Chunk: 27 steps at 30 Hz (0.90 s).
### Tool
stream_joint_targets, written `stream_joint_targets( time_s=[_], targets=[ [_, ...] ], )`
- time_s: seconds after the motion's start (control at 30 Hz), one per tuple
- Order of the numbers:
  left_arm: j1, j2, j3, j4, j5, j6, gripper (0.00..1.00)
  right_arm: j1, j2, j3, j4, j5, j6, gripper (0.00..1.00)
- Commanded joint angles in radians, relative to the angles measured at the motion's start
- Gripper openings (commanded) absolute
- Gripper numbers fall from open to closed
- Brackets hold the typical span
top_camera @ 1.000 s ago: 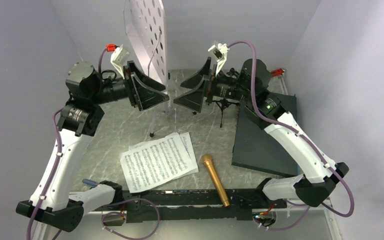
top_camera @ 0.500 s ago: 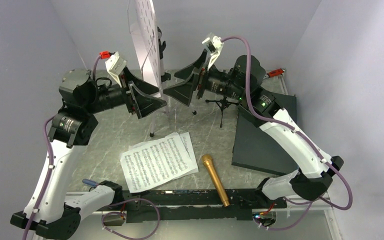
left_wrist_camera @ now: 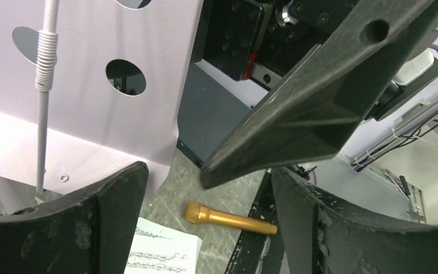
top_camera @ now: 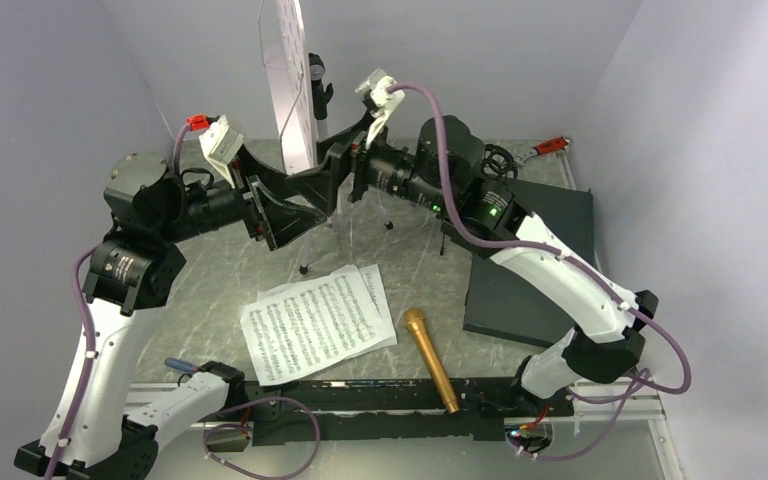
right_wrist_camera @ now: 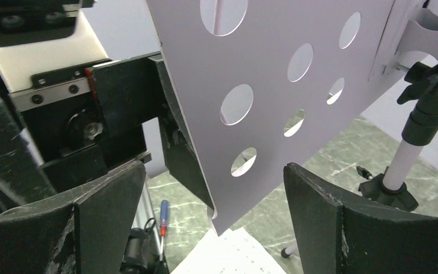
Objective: Set up the instrument practice props
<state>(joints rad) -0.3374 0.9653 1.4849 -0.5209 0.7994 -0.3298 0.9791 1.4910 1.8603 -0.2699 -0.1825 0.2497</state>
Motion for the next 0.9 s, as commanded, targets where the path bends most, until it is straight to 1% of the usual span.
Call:
stream_joint_targets(
  time_s=[0.0,0.03,0.1,0.17,0.27,0.43,0.53,0.63,0.7,0.73,0.87],
  targets=[
    [-0.005,-0.004,-0.019,-0.054,0.005,0.008,0.86,0.061,0.026,0.079,-0.038,0.245,-0.088,0.94],
    [-0.005,-0.005,-0.018,-0.059,0.003,0.011,0.86,0.068,0.029,0.081,-0.042,0.301,-0.098,0.92],
    [-0.005,-0.008,-0.012,-0.081,-0.005,0.022,0.86,0.079,0.03,0.083,-0.049,0.366,-0.11,0.87],
    [-0.005,-0.016,-0.007,-0.105,-0.02,0.039,0.87,0.081,0.027,0.08,-0.053,0.408,-0.115,0.8],
    [-0.005,-0.036,-0.018,-0.138,-0.051,0.066,0.89,0.081,0.013,0.063,-0.054,0.452,-0.118,0.73],
    [-0.005,-0.071,-0.05,-0.184,-0.105,0.091,0.92,0.081,-0.035,-0.002,-0.024,0.486,-0.129,0.7],
    [-0.005,-0.081,-0.069,-0.214,-0.143,0.107,0.92,0.081,-0.046,-0.013,-0.032,0.518,-0.137,0.68],
    [-0.005,-0.092,-0.097,-0.236,-0.202,0.118,0.91,0.081,-0.053,-0.015,-0.049,0.569,-0.14,0.65],
    [-0.005,-0.109,-0.128,-0.229,-0.264,0.116,0.9,0.08,-0.06,-0.019,-0.065,0.65,-0.131,0.58],
    [-0.005,-0.12,-0.147,-0.225,-0.294,0.112,0.9,0.081,-0.069,-0.032,-0.062,0.68,-0.13,0.56],
    [-0.005,-0.154,-0.231,-0.159,-0.378,0.104,0.89,0.076,-0.121,-0.107,-0.021,0.758,-0.142,0.56]
  ],
)
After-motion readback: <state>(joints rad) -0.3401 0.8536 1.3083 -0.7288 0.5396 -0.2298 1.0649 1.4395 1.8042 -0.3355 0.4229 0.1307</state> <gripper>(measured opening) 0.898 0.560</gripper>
